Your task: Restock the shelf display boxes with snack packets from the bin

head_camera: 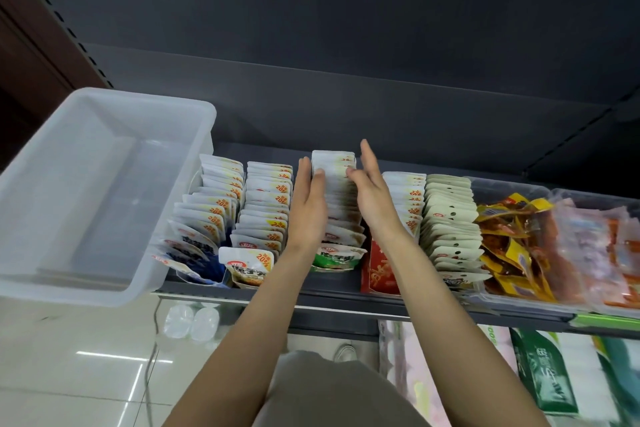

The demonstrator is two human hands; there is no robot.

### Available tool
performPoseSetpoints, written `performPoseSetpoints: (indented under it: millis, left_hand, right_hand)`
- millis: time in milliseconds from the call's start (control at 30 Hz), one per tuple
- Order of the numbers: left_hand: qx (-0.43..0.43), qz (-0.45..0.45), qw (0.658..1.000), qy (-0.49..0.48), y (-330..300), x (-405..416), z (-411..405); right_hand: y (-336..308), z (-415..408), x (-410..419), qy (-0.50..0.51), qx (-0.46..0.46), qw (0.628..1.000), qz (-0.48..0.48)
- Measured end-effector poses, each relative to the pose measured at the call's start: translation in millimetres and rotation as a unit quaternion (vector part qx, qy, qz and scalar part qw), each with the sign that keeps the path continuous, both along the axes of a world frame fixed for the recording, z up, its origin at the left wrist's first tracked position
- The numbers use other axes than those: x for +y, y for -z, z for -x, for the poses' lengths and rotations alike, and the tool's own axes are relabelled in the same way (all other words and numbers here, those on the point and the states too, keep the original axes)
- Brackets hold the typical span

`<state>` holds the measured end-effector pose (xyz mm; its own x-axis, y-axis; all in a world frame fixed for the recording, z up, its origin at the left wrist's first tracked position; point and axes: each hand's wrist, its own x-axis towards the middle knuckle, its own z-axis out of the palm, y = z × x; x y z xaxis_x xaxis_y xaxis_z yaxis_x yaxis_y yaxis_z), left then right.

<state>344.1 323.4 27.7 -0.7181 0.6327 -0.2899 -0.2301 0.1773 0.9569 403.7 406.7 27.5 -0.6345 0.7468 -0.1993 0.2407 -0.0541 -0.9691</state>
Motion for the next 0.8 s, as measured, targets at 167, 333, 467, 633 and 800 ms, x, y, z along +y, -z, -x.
performPoseSetpoints:
  millis: [167, 333, 467, 633, 800]
  left_hand:
    - [-0.039, 0.038, 0.998, 0.033, -3.6, 20.7, 16.7]
    - [-0.094, -0.016, 0.995, 0.003, 0.0, 13.2, 16.0]
    - [-0.081, -0.02, 0.996, -0.016, -3.2, 8.4, 7.4]
    - [-0.039, -0.003, 0.997, -0.062, -2.3, 4.7, 0.9]
    - [-0.066, -0.046, 0.994, -0.077, 15.6, -20.6, -16.3]
  right_hand:
    - [1.3, 10.8, 4.9, -0.033, -0.019, 0.999, 0.022]
    - [5.0, 15.2, -2.3, -0.099, 0.0, 0.994, -0.034]
    - [-0.2, 17.0, 0.4, -0.098, 0.019, 0.995, -0.02]
    - [-18.9, -4.6, 2.2, -0.036, 0.06, 0.997, -0.032]
    - [-11.9, -67.4, -39.3, -0.072, 0.087, 0.993, 0.019]
